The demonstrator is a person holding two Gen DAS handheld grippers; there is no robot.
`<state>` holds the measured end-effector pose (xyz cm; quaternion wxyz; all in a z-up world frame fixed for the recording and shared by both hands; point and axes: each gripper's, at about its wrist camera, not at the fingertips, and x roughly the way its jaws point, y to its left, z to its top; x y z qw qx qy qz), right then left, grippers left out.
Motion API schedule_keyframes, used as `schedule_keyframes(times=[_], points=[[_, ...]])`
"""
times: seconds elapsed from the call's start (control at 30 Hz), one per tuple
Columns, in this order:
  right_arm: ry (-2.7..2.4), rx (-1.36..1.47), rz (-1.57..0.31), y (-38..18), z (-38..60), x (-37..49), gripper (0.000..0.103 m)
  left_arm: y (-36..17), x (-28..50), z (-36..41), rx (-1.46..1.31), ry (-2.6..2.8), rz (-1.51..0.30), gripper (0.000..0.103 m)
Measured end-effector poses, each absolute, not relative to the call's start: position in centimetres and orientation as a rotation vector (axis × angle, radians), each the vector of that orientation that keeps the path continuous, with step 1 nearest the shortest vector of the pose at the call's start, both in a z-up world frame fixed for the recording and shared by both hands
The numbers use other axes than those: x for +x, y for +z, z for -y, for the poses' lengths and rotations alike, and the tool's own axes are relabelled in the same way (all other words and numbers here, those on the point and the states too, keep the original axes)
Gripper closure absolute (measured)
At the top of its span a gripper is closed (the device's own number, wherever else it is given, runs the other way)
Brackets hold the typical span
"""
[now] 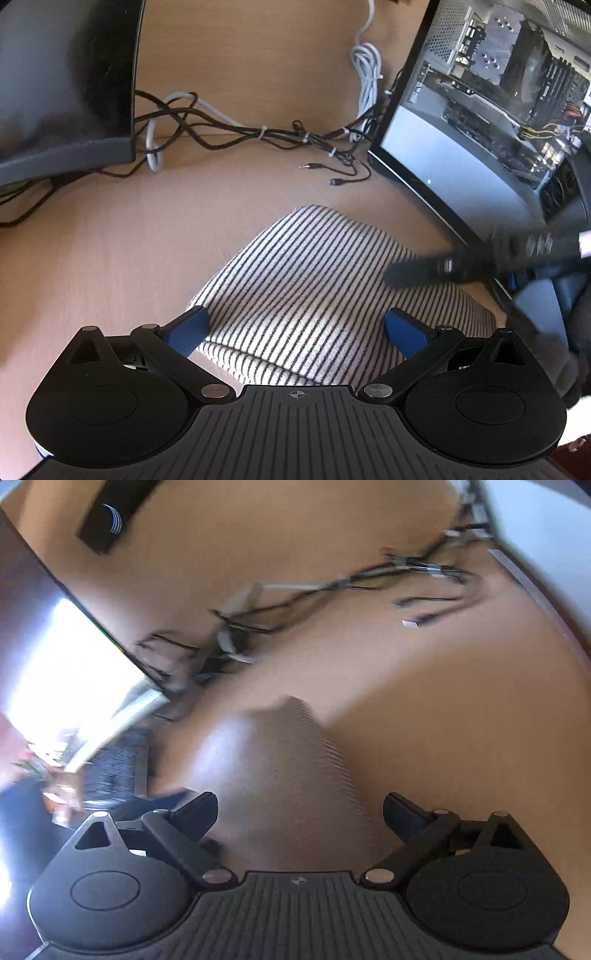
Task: Fold clothes
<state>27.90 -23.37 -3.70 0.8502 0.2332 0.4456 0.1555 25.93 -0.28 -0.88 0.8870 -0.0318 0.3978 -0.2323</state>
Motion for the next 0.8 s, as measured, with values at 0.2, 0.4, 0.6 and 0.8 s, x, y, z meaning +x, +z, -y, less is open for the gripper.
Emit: schedule_keyframes(times=[0.2,0.4,0.6,0.8], points=[[0.224,0.495,-0.932,-4.3,24.3,24.5,0.000,0.2,24.6,-1.4,-0.188,-0.429,-0.870,0.000],[0.166,0.436,-0.930,-4.3,22.9,22.1,0.000,-0.9,23.2,-2.1,-0.284,-0.461,-0.949,0.000],[0.186,0.363,-0.939,-4.0,21.6,22.5,0.001,-2.0,22.5,-1.2,-0.299,-0.493,-0.965,0.000],[0.270,0.360,-0.968,-4.0,22.1,24.0,0.000,-2.2,22.3,-0.3,-0.306,-0.458,-0.964,0.000]])
